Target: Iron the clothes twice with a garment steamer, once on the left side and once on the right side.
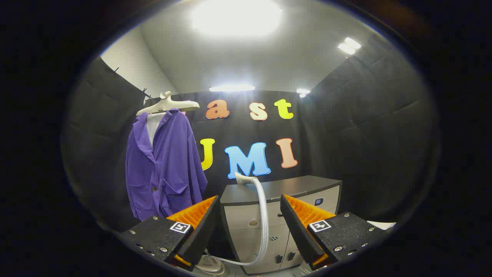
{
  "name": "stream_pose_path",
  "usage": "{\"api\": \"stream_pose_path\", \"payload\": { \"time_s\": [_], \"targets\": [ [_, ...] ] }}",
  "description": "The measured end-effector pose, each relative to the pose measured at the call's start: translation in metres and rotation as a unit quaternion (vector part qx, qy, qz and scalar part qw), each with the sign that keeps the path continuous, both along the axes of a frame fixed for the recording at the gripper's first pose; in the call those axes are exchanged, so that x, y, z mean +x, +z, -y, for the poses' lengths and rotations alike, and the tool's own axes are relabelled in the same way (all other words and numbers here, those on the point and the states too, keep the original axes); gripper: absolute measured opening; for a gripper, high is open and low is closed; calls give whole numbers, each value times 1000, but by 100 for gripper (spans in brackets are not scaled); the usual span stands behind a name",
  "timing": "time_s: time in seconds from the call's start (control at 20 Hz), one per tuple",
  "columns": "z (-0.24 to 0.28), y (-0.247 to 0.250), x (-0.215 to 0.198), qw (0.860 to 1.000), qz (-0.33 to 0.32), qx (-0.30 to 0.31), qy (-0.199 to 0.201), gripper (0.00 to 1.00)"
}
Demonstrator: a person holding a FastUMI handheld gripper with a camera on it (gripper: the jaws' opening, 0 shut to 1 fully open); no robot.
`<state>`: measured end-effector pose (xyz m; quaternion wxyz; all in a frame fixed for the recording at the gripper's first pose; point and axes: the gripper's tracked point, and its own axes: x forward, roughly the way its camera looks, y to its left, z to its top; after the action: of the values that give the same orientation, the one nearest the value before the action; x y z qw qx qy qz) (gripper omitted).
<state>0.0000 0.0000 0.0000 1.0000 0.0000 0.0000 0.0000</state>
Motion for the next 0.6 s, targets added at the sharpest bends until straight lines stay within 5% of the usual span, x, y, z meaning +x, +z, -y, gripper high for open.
{"api": "stream_pose_path", "payload": {
  "time_s": [0.6],
  "targets": [
    [-4,-3,-4,1000,-8,-3,4,95]
  ]
}}
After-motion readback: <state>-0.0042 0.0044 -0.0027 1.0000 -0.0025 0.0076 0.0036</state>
